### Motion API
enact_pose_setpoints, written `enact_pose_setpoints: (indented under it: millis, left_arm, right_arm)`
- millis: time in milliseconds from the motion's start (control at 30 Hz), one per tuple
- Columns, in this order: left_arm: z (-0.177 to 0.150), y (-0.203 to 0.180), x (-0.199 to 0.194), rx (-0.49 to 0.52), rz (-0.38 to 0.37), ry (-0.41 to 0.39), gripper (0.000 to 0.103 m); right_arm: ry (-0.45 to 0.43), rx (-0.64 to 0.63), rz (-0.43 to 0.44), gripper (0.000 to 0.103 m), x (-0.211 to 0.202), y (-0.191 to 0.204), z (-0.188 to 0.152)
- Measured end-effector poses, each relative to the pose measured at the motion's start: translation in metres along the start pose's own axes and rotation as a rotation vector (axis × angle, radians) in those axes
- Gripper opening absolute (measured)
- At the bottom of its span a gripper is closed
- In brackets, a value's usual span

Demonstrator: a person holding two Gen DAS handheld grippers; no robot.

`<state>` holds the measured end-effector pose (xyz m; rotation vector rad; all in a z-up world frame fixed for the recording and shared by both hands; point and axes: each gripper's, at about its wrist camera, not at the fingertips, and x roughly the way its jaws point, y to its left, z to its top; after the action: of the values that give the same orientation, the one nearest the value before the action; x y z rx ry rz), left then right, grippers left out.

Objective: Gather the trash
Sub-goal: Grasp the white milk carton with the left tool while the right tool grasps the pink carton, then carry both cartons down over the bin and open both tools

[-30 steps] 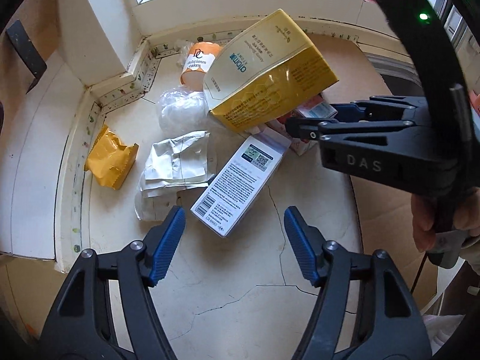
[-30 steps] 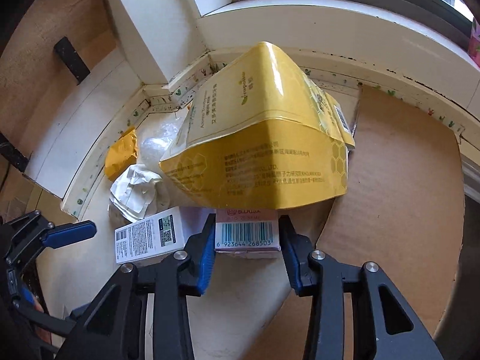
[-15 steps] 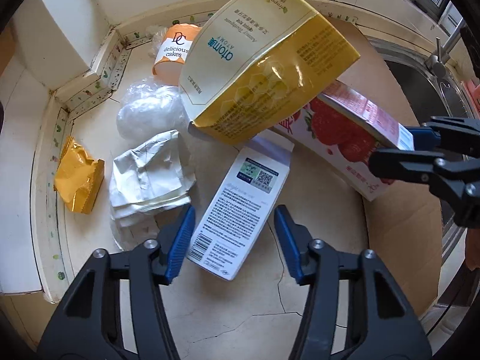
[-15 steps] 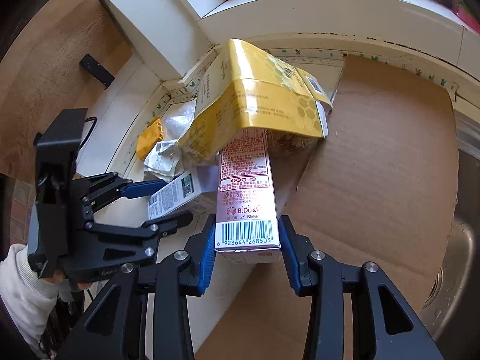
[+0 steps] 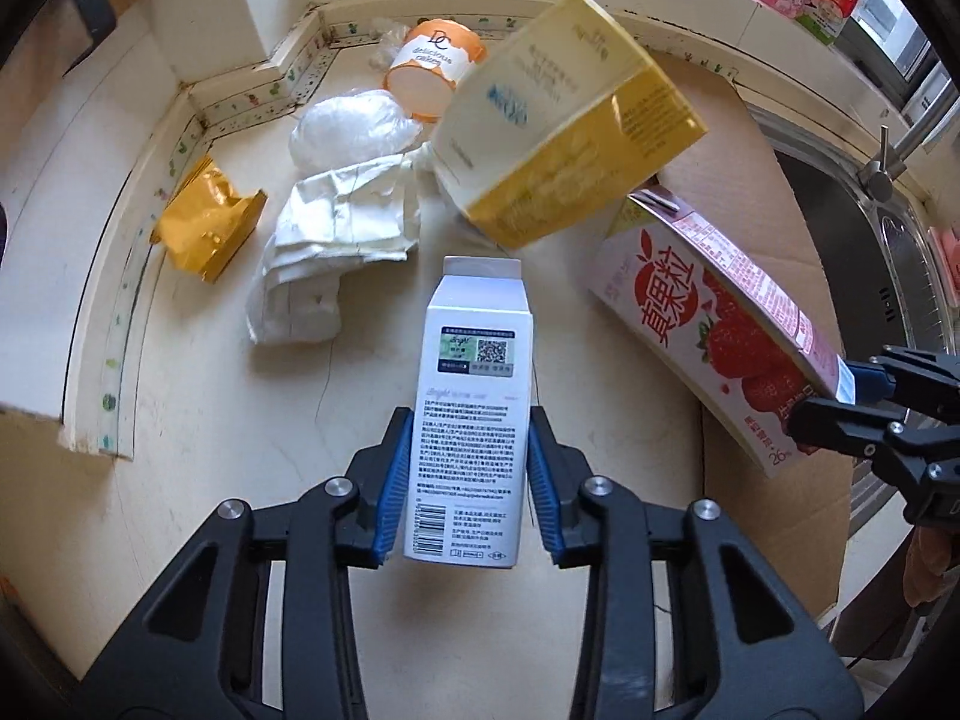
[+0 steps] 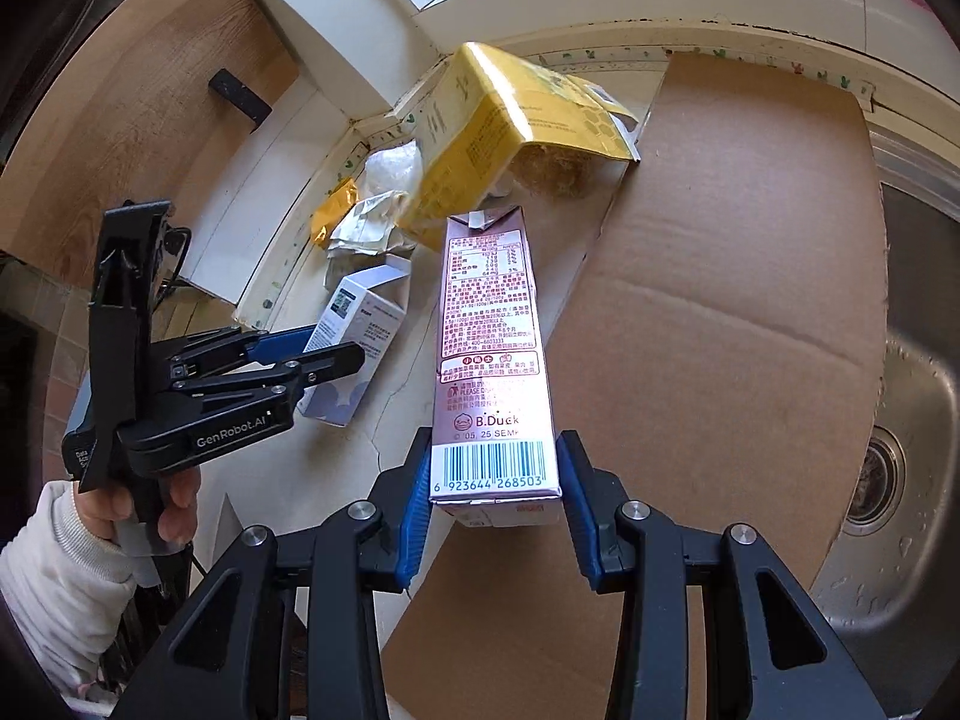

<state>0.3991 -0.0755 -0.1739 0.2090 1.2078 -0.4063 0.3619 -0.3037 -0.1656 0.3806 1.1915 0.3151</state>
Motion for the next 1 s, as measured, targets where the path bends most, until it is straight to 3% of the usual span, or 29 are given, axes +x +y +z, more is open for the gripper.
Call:
enact_pose_setpoints:
  millis: [233, 600, 1000]
  left_arm:
    - [-0.063, 0.008, -0.046, -0.033, -0.027, -0.038, 0.033]
    - [-0.194, -0.003, -0.116, -0.004, -0.066, -0.109, 0.033]
    - [-0.32, -0.001, -0.117, -0.01, -0.12, -0.027, 0.033]
  right_arm:
    - [-0.035, 0.004, -0.038, 0.039, -0.025, 0.027, -0.057]
    - [-0.104, 0.015, -0.062, 0.039, -0.064, 0.107, -0.182]
    - [-0.087, -0.016, -0.087, 0.039, -0.076, 0.144, -0.334]
